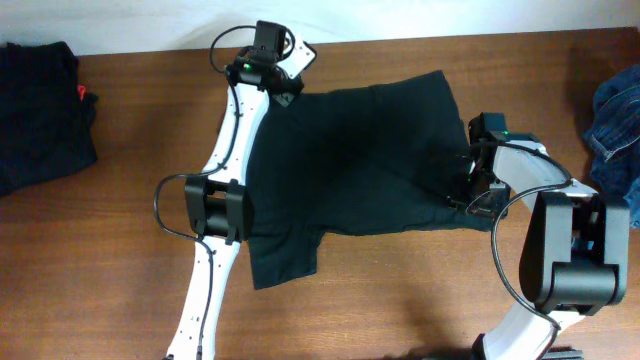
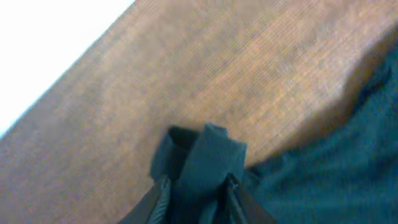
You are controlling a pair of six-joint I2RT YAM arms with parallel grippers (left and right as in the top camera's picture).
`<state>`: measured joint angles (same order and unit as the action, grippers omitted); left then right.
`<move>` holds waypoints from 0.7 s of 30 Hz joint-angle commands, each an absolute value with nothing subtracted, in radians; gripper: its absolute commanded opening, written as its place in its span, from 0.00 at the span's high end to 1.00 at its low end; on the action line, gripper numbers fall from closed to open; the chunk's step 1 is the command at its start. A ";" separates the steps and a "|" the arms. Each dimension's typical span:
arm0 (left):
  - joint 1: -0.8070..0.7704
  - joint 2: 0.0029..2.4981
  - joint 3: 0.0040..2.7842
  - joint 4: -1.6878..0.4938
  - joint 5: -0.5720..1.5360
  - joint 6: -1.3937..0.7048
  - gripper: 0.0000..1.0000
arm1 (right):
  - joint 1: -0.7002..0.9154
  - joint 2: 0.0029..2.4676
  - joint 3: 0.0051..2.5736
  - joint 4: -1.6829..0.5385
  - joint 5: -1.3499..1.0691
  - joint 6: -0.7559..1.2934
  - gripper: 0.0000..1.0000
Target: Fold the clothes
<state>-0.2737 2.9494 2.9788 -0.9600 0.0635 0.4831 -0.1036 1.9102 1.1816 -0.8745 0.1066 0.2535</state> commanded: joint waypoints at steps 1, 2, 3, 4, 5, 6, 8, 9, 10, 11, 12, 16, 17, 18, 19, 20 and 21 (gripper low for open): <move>-0.260 2.953 2.976 -0.926 -0.006 0.385 0.75 | -0.105 1.970 1.148 -0.834 0.098 0.267 0.33; -0.256 2.953 2.976 -0.917 -0.026 0.368 0.75 | -0.105 1.970 1.148 -0.834 0.098 0.267 0.33; -0.250 2.953 2.976 -0.910 -0.040 0.357 0.75 | -0.105 1.970 1.148 -0.834 0.098 0.267 0.32; -0.244 2.953 2.976 -0.905 -0.051 0.344 0.75 | -0.105 1.970 1.148 -0.833 0.098 0.267 0.33; -0.238 2.953 2.976 -0.904 -0.053 0.334 0.75 | -0.105 1.970 1.148 -0.833 0.098 0.267 0.33; -0.230 2.953 2.976 -0.900 -0.052 0.317 0.75 | -0.105 1.970 1.148 -0.833 0.098 0.268 0.33; -0.211 2.953 2.976 -0.893 -0.053 0.285 0.74 | -0.105 1.970 1.148 -0.833 0.098 0.268 0.33; -0.202 2.953 2.976 -0.888 -0.051 0.273 0.74 | -0.105 1.970 1.148 -0.833 0.098 0.268 0.33; -0.193 2.953 2.976 -0.883 -0.048 0.256 0.74 | -0.105 1.970 1.148 -0.833 0.098 0.268 0.33; -0.187 2.953 2.976 -0.882 -0.045 0.243 0.73 | -0.105 1.970 1.148 -0.833 0.098 0.268 0.32; -0.180 2.953 2.976 -0.882 -0.041 0.239 0.72 | -0.105 1.970 1.148 -0.833 0.098 0.268 0.33; -0.163 2.953 2.976 -0.879 -0.041 0.231 0.59 | -0.105 1.970 1.148 -0.833 0.098 0.268 0.33; -0.162 2.952 2.976 -0.878 -0.036 0.216 0.50 | -0.105 1.970 1.148 -0.833 0.098 0.268 0.33; -0.160 2.951 2.979 -0.881 -0.009 0.213 0.47 | -0.105 1.970 1.148 -0.833 0.097 0.268 0.33; -0.159 2.951 2.985 -0.887 0.022 0.213 0.43 | -0.105 1.970 1.148 -0.833 0.097 0.268 0.33; -0.159 2.950 2.996 -0.894 0.058 0.213 0.41 | -0.105 1.970 1.148 -0.833 0.097 0.268 0.32; -0.159 2.950 3.008 -0.899 0.085 0.213 0.40 | -0.105 1.970 1.148 -0.833 0.097 0.268 0.33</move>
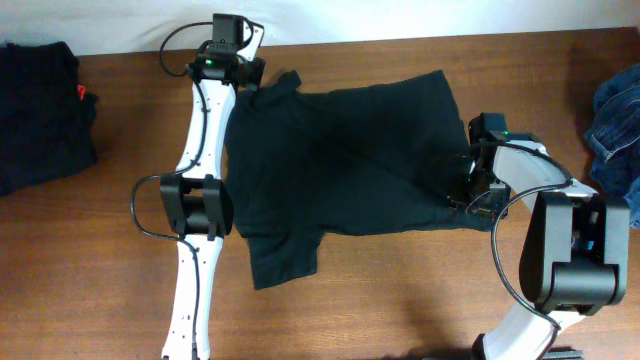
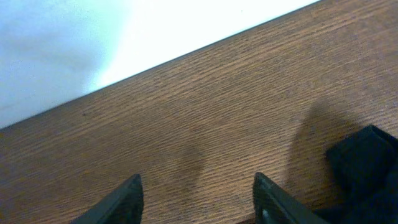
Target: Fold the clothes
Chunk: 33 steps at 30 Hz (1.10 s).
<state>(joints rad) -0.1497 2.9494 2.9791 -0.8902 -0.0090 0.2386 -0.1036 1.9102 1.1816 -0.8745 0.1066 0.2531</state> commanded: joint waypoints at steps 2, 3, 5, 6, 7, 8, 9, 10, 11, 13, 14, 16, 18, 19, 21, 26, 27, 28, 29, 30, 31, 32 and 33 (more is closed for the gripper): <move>-0.161 2.949 3.035 -0.911 0.130 0.214 0.36 | -0.105 1.970 1.148 -0.833 0.097 0.268 0.33; -0.162 2.949 3.050 -0.918 0.147 0.214 0.33 | -0.105 1.970 1.148 -0.833 0.097 0.268 0.33; -0.162 2.949 3.077 -0.939 0.167 0.215 0.26 | -0.105 1.970 1.148 -0.833 0.097 0.268 0.33; -0.162 2.949 3.085 -0.955 0.185 0.229 0.25 | -0.105 1.970 1.148 -0.833 0.097 0.268 0.33; -0.162 2.949 3.090 -0.969 0.202 0.245 0.23 | -0.105 1.970 1.148 -0.833 0.097 0.268 0.33; -0.163 2.949 3.092 -0.986 0.221 0.264 0.21 | -0.105 1.970 1.148 -0.833 0.097 0.268 0.33; -0.163 2.949 3.092 -1.000 0.233 0.279 0.19 | -0.105 1.970 1.148 -0.833 0.097 0.268 0.33; -0.166 2.949 3.092 -1.018 0.241 0.304 0.17 | -0.105 1.970 1.148 -0.833 0.094 0.268 0.33; -0.170 2.949 3.092 -1.032 0.240 0.320 0.14 | -0.105 1.970 1.148 -0.833 0.087 0.268 0.33; -0.178 2.949 3.092 -1.058 0.241 0.355 0.13 | -0.105 1.970 1.148 -0.833 0.086 0.268 0.33; -0.182 2.949 3.092 -1.066 0.240 0.366 0.13 | -0.105 1.970 1.148 -0.833 0.086 0.268 0.33; -0.189 2.949 3.092 -1.074 0.240 0.385 0.13 | -0.105 1.970 1.148 -0.833 0.086 0.268 0.33; -0.196 2.951 3.092 -1.073 0.240 0.400 0.14 | -0.105 1.970 1.148 -0.833 0.086 0.268 0.33; -0.200 2.951 3.092 -1.071 0.239 0.400 0.16 | -0.105 1.970 1.148 -0.833 0.086 0.268 0.33; -0.205 2.953 3.092 -1.067 0.240 0.399 0.22 | -0.105 1.970 1.148 -0.833 0.086 0.268 0.33; -0.220 2.970 3.090 -1.064 0.236 0.399 0.29 | -0.105 1.970 1.148 -0.833 0.086 0.268 0.33; -0.222 2.976 3.090 -1.064 0.235 0.399 0.30 | -0.105 1.970 1.148 -0.833 0.086 0.267 0.33; -0.223 2.979 3.090 -1.064 0.236 0.399 0.33 | -0.105 1.970 1.148 -0.833 0.086 0.268 0.33; -0.223 2.982 3.090 -1.064 0.235 0.399 0.37 | -0.105 1.970 1.148 -0.833 0.086 0.267 0.33; -0.223 2.985 3.090 -1.064 0.233 0.399 0.41 | -0.105 1.970 1.148 -0.833 0.086 0.267 0.33; -0.223 2.986 3.090 -1.064 0.221 0.398 0.45 | -0.105 1.970 1.148 -0.833 0.086 0.267 0.33; -0.223 2.987 3.090 -1.064 0.210 0.398 0.45 | -0.105 1.970 1.148 -0.833 0.086 0.267 0.33; -0.223 2.988 3.090 -1.064 0.204 0.398 0.45 | -0.105 1.970 1.148 -0.833 0.086 0.267 0.32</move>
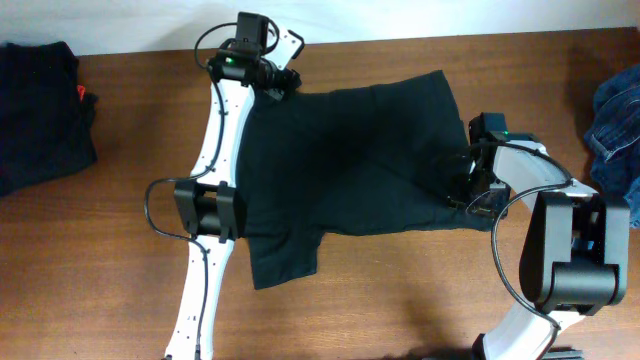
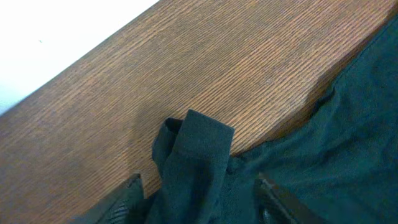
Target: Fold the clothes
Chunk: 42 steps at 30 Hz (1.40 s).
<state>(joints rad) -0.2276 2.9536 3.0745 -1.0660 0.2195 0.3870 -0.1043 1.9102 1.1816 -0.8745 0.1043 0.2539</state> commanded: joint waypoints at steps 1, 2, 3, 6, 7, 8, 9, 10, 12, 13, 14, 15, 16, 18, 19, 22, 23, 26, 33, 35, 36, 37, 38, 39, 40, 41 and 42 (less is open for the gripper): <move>-0.223 2.990 3.090 -1.064 0.198 0.398 0.45 | -0.105 1.970 1.148 -0.833 0.086 0.268 0.33; -0.223 2.992 3.090 -1.064 0.191 0.398 0.44 | -0.105 1.970 1.148 -0.833 0.086 0.267 0.33; -0.223 2.996 3.090 -1.064 0.183 0.398 0.44 | -0.105 1.970 1.148 -0.833 0.086 0.267 0.33; -0.223 3.005 3.090 -1.063 0.183 0.398 0.43 | -0.105 1.970 1.148 -0.833 0.086 0.268 0.33; -0.223 3.010 3.090 -1.062 0.183 0.398 0.43 | -0.105 1.970 1.148 -0.833 0.086 0.267 0.33; -0.223 3.012 3.090 -1.061 0.183 0.398 0.44 | -0.105 1.970 1.148 -0.833 0.086 0.268 0.33; -0.223 3.018 3.090 -1.061 0.183 0.398 0.44 | -0.105 1.970 1.148 -0.833 0.086 0.267 0.33; -0.223 3.023 3.090 -1.059 0.183 0.398 0.43 | -0.105 1.970 1.148 -0.833 0.086 0.267 0.33; -0.223 3.029 3.090 -1.053 0.183 0.398 0.43 | -0.105 1.970 1.148 -0.833 0.086 0.268 0.33; -0.223 3.029 3.090 -1.049 0.183 0.398 0.44 | -0.105 1.970 1.148 -0.833 0.086 0.267 0.33; -0.223 3.030 3.090 -1.046 0.183 0.398 0.45 | -0.105 1.970 1.148 -0.833 0.086 0.268 0.33; -0.223 3.029 3.090 -1.039 0.183 0.395 0.50 | -0.105 1.970 1.148 -0.833 0.086 0.268 0.33; -0.223 3.029 3.090 -1.031 0.183 0.389 0.55 | -0.105 1.970 1.148 -0.833 0.086 0.267 0.33; -0.223 3.029 3.092 -1.017 0.183 0.371 0.68 | -0.105 1.970 1.148 -0.833 0.086 0.267 0.33; -0.222 3.029 3.092 -1.012 0.183 0.366 0.71 | -0.105 1.970 1.148 -0.833 0.086 0.268 0.33; -0.222 3.029 3.092 -1.003 0.183 0.357 0.72 | -0.105 1.970 1.148 -0.830 0.086 0.268 0.33; -0.222 3.029 3.092 -0.998 0.182 0.352 0.72 | -0.105 1.970 1.148 -0.830 0.086 0.268 0.33; -0.220 3.029 3.102 -0.989 0.167 0.344 0.72 | -0.105 1.970 1.148 -0.830 0.086 0.268 0.33; -0.189 3.028 3.128 -0.950 0.130 0.247 0.72 | -0.105 1.970 1.148 -0.829 0.086 0.268 0.33; -0.175 3.028 3.129 -0.935 0.131 0.215 0.71 | -0.105 1.970 1.148 -0.829 0.086 0.268 0.33; -0.167 3.028 3.129 -0.929 0.131 0.200 0.72 | -0.105 1.970 1.148 -0.829 0.086 0.268 0.33; -0.160 3.028 3.129 -0.922 0.131 0.190 0.71 | -0.105 1.970 1.148 -0.829 0.086 0.268 0.33; -0.153 3.028 3.129 -0.914 0.132 0.175 0.71 | -0.105 1.970 1.148 -0.829 0.086 0.268 0.33; -0.146 3.028 3.129 -0.906 0.137 0.164 0.70 | -0.105 1.970 1.148 -0.829 0.086 0.268 0.33; -0.141 3.028 3.129 -0.902 0.138 0.157 0.64 | -0.105 1.970 1.148 -0.829 0.086 0.268 0.33; -0.139 3.028 3.129 -0.900 0.138 0.157 0.55 | -0.105 1.970 1.148 -0.829 0.086 0.268 0.33; -0.138 3.028 3.129 -0.899 0.138 0.157 0.41 | -0.105 1.970 1.148 -0.829 0.086 0.268 0.33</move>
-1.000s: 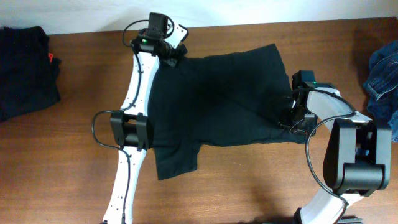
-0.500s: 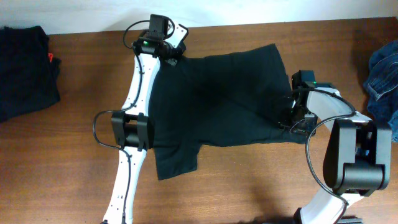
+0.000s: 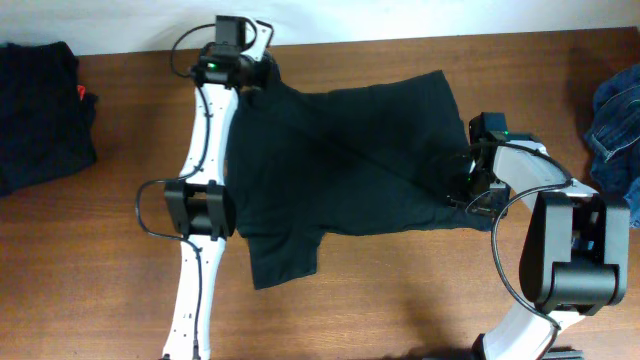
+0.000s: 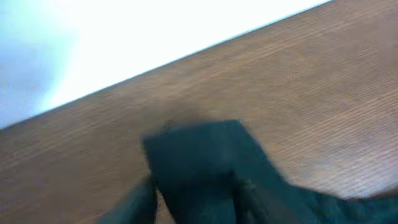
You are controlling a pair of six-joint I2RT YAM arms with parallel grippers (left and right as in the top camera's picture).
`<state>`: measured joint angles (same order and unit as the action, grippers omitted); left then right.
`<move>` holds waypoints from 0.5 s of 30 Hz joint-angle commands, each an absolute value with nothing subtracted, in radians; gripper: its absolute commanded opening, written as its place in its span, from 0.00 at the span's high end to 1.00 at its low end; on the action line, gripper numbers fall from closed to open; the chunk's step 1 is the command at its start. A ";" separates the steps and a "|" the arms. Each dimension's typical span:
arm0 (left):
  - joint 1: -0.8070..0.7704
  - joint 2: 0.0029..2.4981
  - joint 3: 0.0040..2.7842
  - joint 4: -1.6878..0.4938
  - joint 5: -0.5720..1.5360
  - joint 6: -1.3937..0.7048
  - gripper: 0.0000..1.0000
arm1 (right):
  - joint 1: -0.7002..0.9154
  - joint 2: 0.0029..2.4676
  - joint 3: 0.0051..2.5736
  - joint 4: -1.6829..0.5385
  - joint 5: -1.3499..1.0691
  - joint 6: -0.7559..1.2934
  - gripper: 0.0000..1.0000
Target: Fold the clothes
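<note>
A dark green T-shirt (image 3: 350,160) lies spread across the middle of the wooden table (image 3: 90,270), one sleeve (image 3: 285,255) sticking out toward the front. My left gripper (image 3: 248,78) is at the shirt's far left corner. The blurred left wrist view shows its fingers closed around a fold of dark cloth (image 4: 199,149), with the gripper (image 4: 196,199) low over the wood near the table's back edge. My right gripper (image 3: 468,182) rests at the shirt's right edge, its fingers lost against the dark cloth.
A pile of black clothes (image 3: 40,110) lies at the far left of the table. Blue denim (image 3: 615,115) is heaped at the right edge. A white wall runs along the table's back edge (image 4: 186,37).
My left gripper stood open around the shirt's far left corner. It is now shut on it and further left, with that corner drawn out toward the back left. The right arm is unmoved.
My left gripper first held the bunched far corner of the shirt. Then it stood open over bare wood further left, the corner lying stretched out. Then it was open around the corner again, and now it grips it, drawn leftward. The right gripper stayed at the right edge throughout.
</note>
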<state>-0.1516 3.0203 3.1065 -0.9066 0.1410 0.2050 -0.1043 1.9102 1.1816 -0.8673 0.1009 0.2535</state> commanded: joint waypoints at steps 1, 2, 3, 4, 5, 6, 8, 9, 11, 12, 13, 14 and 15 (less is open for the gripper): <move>-0.138 3.028 3.129 -0.897 0.138 0.157 0.35 | -0.105 1.970 1.148 -0.829 0.086 0.268 0.33; -0.138 3.028 3.129 -0.897 0.138 0.157 0.32 | -0.105 1.970 1.148 -0.829 0.086 0.268 0.33; -0.138 3.028 3.129 -0.896 0.138 0.157 0.30 | -0.105 1.970 1.148 -0.829 0.086 0.268 0.33; -0.138 3.028 3.129 -0.891 0.137 0.157 0.26 | -0.105 1.970 1.148 -0.830 0.086 0.268 0.33; -0.138 3.028 3.129 -0.884 0.133 0.157 0.22 | -0.105 1.970 1.148 -0.830 0.086 0.268 0.32; -0.136 3.028 3.129 -0.876 0.129 0.157 0.18 | -0.105 1.970 1.148 -0.830 0.086 0.268 0.33; -0.129 3.026 3.131 -0.867 0.122 0.142 0.14 | -0.105 1.970 1.148 -0.830 0.086 0.268 0.33; -0.122 3.021 3.135 -0.870 0.121 0.120 0.14 | -0.105 1.970 1.148 -0.830 0.086 0.268 0.33; -0.105 3.009 3.139 -0.886 0.123 0.057 0.14 | -0.105 1.970 1.148 -0.830 0.087 0.268 0.33; -0.097 3.000 3.139 -0.899 0.123 0.038 0.14 | -0.105 1.970 1.148 -0.830 0.087 0.268 0.33; -0.086 2.990 3.139 -0.917 0.123 0.033 0.14 | -0.105 1.970 1.148 -0.830 0.086 0.268 0.33; -0.078 2.981 3.139 -0.939 0.122 0.033 0.17 | -0.105 1.970 1.148 -0.830 0.086 0.268 0.33; -0.067 2.971 3.139 -0.966 0.112 0.033 0.19 | -0.105 1.970 1.148 -0.830 0.086 0.268 0.33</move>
<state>-0.1127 3.0200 3.1142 -0.9325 0.1303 0.0818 -0.1043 1.9102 1.1816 -0.8673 0.1005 0.2535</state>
